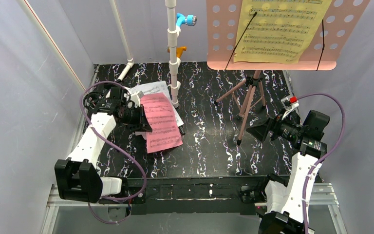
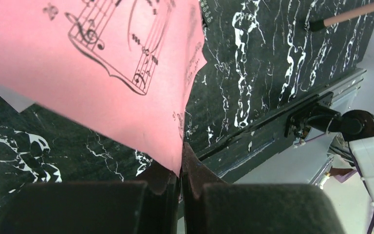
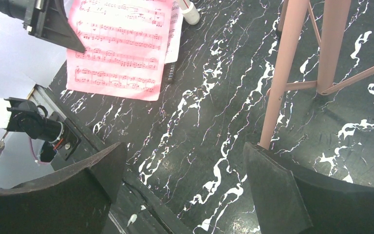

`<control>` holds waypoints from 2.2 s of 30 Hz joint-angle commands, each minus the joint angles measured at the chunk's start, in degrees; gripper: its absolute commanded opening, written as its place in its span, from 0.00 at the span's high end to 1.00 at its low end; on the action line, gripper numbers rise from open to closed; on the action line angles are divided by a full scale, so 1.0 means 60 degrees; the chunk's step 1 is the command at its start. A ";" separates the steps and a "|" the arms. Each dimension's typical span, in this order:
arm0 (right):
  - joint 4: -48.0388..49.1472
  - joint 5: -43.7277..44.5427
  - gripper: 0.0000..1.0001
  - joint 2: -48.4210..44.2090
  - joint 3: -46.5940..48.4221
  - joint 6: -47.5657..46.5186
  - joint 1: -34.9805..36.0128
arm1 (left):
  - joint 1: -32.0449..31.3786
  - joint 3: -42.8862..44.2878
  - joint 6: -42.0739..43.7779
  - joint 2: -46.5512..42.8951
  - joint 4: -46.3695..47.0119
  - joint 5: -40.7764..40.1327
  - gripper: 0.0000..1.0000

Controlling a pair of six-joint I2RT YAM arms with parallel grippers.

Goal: Pack up the instrument practice props
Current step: Place the sheet music at the center of the board.

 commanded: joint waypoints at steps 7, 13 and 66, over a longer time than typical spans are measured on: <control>0.0225 -0.0153 0.02 -0.0172 -0.0022 -0.0016 -0.0001 | 0.0156 0.0761 -0.0008 0.1007 0.0083 -0.0564 1.00; 0.0252 -0.0157 0.01 -0.0171 -0.0037 0.0003 -0.0001 | 0.0159 0.1002 -0.0109 0.1275 0.0096 -0.0893 1.00; 0.0205 -0.0172 0.02 -0.0172 0.0021 -0.0003 -0.0001 | 0.0153 0.0763 -0.1108 0.0882 0.0093 -0.3783 0.41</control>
